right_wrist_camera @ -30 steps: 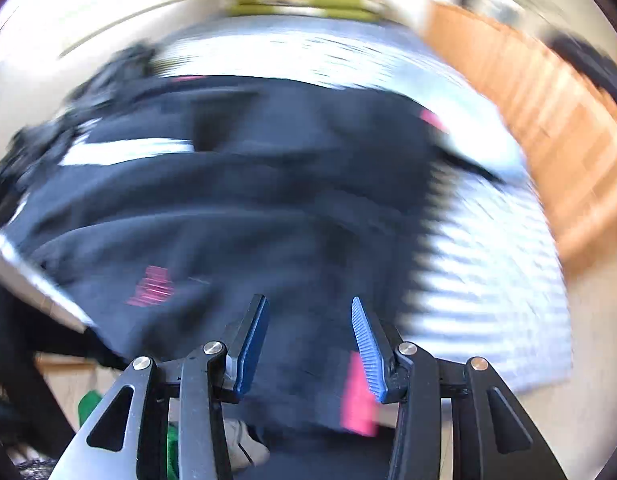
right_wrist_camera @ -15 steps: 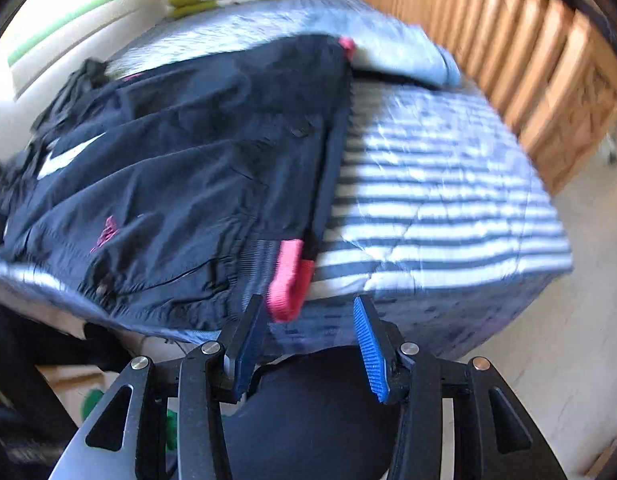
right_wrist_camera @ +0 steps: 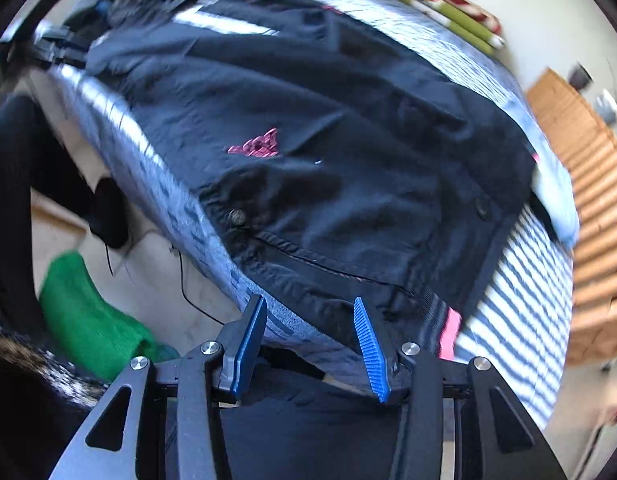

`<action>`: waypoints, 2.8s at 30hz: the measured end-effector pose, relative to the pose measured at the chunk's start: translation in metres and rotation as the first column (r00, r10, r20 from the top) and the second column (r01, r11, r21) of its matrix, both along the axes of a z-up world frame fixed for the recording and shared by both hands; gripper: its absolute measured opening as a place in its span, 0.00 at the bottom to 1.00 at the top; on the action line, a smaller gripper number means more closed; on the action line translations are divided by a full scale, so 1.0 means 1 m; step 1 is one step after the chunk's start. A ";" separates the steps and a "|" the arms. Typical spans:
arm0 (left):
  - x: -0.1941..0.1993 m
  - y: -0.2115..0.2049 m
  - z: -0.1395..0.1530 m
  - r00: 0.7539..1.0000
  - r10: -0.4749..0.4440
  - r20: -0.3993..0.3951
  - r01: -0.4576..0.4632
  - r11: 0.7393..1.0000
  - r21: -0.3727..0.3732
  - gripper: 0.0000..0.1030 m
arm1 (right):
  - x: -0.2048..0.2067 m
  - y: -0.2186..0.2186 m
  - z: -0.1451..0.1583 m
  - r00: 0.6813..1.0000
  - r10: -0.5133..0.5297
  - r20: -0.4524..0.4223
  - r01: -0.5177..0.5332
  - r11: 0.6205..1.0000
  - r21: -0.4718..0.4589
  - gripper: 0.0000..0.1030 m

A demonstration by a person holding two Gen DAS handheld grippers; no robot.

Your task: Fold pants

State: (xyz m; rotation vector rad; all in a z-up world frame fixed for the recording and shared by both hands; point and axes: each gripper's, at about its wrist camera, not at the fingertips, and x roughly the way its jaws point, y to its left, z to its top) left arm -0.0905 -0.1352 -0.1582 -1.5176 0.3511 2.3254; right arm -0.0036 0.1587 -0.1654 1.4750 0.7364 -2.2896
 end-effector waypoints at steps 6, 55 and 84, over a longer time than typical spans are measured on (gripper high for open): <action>-0.014 0.003 -0.002 1.000 0.018 0.005 -0.019 0.999 0.027 0.60 | 0.001 -0.013 -0.020 0.995 0.090 -0.037 -0.081 0.977 0.198 0.41; -0.375 0.069 0.067 0.999 -0.004 -0.043 0.002 0.999 -0.048 0.16 | -0.321 0.071 0.110 0.858 -0.296 -0.420 0.385 0.911 0.144 0.03; -0.289 -0.071 0.073 0.967 0.237 -0.092 -0.226 0.968 0.110 0.72 | -0.340 0.019 0.104 0.910 -0.185 -0.371 0.266 0.947 0.180 0.53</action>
